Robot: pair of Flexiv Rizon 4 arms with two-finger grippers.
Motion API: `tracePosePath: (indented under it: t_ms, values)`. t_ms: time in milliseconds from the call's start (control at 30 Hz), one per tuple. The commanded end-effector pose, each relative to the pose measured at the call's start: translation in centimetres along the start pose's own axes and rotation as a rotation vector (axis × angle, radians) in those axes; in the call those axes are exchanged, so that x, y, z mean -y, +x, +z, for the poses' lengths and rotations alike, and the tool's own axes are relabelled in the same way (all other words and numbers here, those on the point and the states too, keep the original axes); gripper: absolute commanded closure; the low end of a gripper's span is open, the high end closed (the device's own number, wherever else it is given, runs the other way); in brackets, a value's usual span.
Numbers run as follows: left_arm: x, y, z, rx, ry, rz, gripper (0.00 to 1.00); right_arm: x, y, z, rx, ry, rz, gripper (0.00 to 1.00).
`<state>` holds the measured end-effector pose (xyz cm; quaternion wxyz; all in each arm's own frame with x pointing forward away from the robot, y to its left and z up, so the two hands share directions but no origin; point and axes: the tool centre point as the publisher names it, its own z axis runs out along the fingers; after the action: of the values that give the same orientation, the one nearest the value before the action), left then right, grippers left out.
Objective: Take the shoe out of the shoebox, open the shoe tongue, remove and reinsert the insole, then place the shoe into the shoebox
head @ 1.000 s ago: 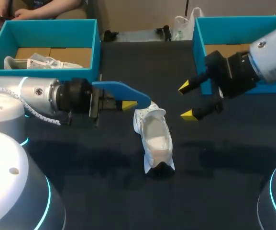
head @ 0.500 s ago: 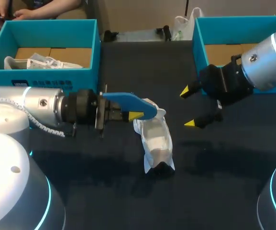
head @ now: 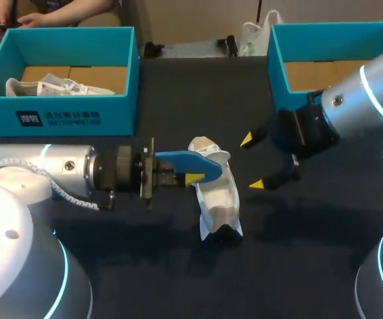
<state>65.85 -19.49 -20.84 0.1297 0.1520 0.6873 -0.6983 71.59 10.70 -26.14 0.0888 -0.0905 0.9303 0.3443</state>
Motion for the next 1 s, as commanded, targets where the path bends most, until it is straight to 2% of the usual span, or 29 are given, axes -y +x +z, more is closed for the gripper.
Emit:
tracePosePath:
  t_ms: [33,867,933,1000]
  values:
    - [-0.26,0.1,0.78,0.017,-0.005,0.0,1.0,0.4,-0.19,1.67,0.005,0.007,0.026,0.0]
    - [-0.26,0.1,0.78,0.017,-0.005,0.0,1.0,0.4,-0.19,1.67,0.005,0.007,0.026,0.0]
    - [-0.26,0.1,0.78,0.017,-0.005,0.0,1.0,0.59,0.01,1.74,0.005,0.056,0.038,0.0]
    - [-0.26,0.1,0.78,0.017,-0.005,0.0,1.0,0.95,0.15,1.9,0.026,0.073,0.039,0.0]
